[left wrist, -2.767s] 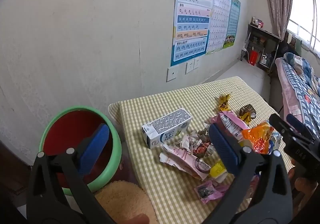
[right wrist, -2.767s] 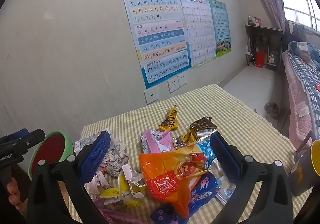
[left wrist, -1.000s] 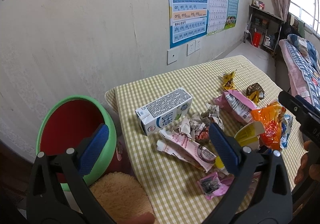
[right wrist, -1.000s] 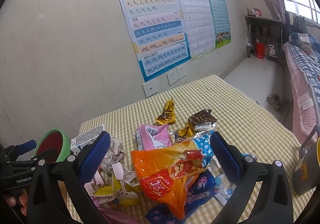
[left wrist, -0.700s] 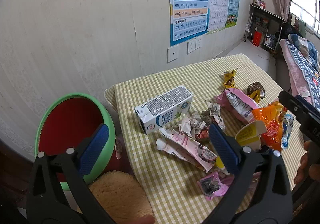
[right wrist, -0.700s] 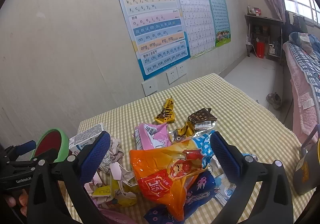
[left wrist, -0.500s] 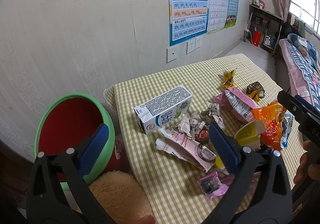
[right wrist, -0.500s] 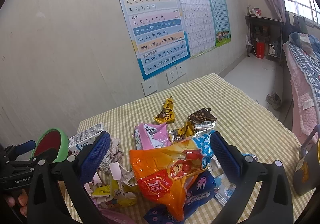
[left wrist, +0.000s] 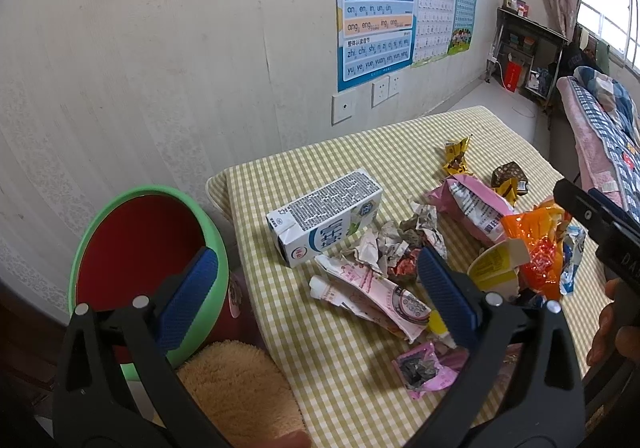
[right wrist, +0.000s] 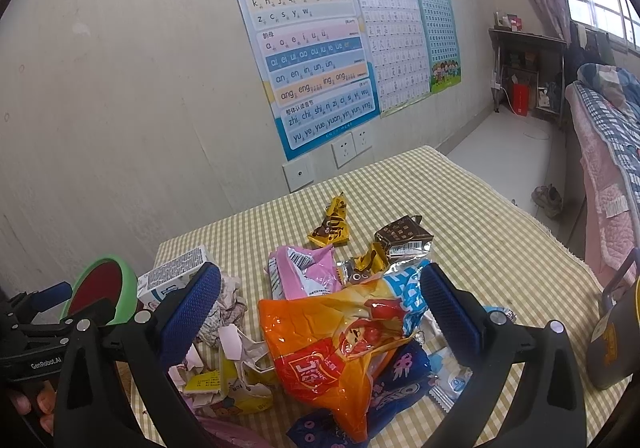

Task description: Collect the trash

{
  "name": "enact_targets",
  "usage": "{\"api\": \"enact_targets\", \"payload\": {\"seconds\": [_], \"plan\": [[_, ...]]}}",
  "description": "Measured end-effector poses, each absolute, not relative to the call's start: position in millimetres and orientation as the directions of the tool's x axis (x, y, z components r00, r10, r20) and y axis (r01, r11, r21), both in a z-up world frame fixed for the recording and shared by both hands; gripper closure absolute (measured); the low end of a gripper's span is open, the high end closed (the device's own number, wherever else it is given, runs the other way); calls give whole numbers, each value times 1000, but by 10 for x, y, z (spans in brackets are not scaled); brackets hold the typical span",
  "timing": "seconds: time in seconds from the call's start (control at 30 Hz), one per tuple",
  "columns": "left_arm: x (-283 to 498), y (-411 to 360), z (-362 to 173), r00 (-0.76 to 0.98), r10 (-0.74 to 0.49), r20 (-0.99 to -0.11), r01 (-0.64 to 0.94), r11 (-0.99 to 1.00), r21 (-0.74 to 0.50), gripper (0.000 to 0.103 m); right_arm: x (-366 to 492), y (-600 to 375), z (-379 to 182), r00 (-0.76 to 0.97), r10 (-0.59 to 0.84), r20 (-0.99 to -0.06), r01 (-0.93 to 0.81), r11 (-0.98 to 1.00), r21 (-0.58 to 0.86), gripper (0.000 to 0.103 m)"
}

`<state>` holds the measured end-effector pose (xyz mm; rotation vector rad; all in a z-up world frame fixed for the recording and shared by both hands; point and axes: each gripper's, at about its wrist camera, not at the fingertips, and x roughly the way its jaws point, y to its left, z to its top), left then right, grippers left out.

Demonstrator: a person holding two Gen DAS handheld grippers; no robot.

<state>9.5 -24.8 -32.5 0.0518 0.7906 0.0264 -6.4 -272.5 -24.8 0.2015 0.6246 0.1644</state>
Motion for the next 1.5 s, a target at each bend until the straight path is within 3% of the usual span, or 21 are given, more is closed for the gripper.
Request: {"api": "enact_targets", "payload": {"seconds": [0.87, 1.17, 1.33, 1.5], "plan": [[163, -336, -382, 683, 55, -728, 15, 996, 90, 5, -62, -2857, -224, 810, 197, -552, -64, 966, 250, 7], [374, -414, -594, 629, -44, -776, 127, 991, 46, 6, -57, -2809, -245, 799, 194, -569, -69, 970, 234, 7], [523, -571, -824, 564, -73, -823, 175, 984, 33, 9, -55, -2809, -254, 796, 198, -572, -68, 968, 240, 7], [638, -634, -1088, 465, -88, -881, 189, 982, 2, 27, -41, -2801, -249, 794, 196, -575, -68, 969, 236, 7]]}}
